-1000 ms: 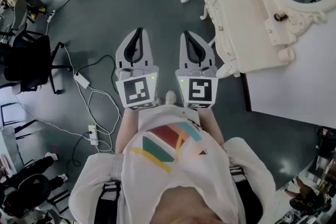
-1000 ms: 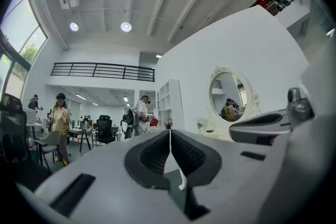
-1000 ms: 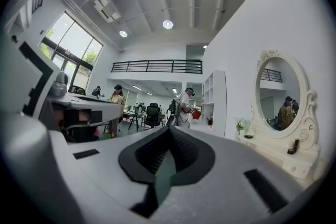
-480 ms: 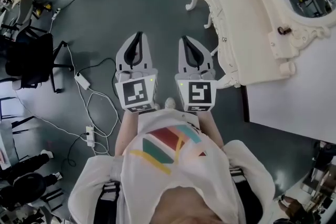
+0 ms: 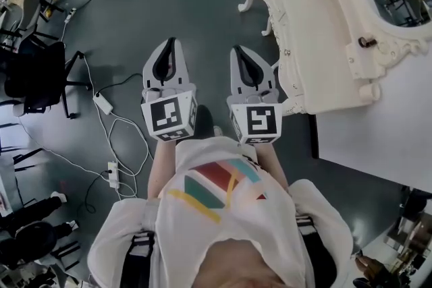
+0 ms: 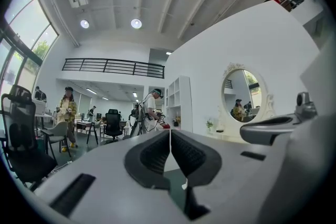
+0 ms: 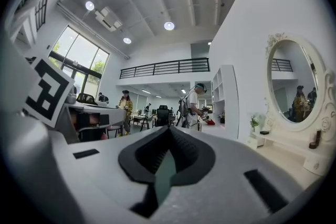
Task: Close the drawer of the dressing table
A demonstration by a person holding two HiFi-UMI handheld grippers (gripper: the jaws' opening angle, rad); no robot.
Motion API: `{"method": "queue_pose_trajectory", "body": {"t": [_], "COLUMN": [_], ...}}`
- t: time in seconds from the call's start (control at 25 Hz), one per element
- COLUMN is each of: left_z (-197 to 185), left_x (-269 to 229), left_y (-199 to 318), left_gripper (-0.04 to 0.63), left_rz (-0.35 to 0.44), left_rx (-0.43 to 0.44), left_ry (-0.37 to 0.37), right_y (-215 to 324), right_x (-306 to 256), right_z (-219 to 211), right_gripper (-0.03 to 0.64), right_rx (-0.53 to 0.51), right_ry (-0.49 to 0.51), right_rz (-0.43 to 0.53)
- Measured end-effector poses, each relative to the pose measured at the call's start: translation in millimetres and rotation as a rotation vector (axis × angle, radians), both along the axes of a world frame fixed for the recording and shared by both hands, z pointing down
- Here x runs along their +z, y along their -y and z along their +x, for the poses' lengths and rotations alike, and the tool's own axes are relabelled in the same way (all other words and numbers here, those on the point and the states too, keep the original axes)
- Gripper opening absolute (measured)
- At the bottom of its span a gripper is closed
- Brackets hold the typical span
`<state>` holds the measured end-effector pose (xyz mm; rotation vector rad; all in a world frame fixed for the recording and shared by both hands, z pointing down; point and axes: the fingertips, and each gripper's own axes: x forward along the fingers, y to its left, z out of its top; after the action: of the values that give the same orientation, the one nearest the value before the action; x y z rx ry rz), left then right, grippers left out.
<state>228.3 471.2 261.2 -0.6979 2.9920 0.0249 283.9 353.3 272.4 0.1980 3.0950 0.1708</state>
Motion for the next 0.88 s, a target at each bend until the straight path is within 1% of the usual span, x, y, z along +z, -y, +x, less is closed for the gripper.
{"method": "queue_pose_trajectory", "body": {"t": [0.12,0.32,0.48,0.6,0.72,0.88], "left_z": [-13.3,-43.8,-81.1,-111.4,-141.4,-190.9], "left_x": [5.0,-0.9,-0.1,-1.6,-1.6,8.7], "left_y": [10.2,36.4,68.1,89.5,103.3,120.6], "left_gripper": [0.008,0.008,0.008,0.008,0.008,0.008], "left_rz": [0.003,0.000,-0.002,0.004,0.000,-0.020], "left_rx": [0.007,0.051,0.104,0.132,0.162,0.194], "left_ry": [-0.015,0.012,0.034,0.034,0.026,-0.011], "right_y": [13.1,37.1,59.9,76.7,84.8,95.8], "right_x": [2.8,-5.4,-6.8,-1.7,4.2,15.0], "right_z": [-4.6,-22.3,-48.1,-71.2,-98.3,-147.3], "right_gripper": [0.000,0.000,0.000,0.000,0.000,0.000], "right_rx": [0.007,0.038,0.074,0.102,0.126,0.148], "right_ry": [-0.003,0.030,0.054,0.033,-0.001,-0.053], "right_rz": [0.001,0.009,0.028,0.032,0.011,-0.003]}}
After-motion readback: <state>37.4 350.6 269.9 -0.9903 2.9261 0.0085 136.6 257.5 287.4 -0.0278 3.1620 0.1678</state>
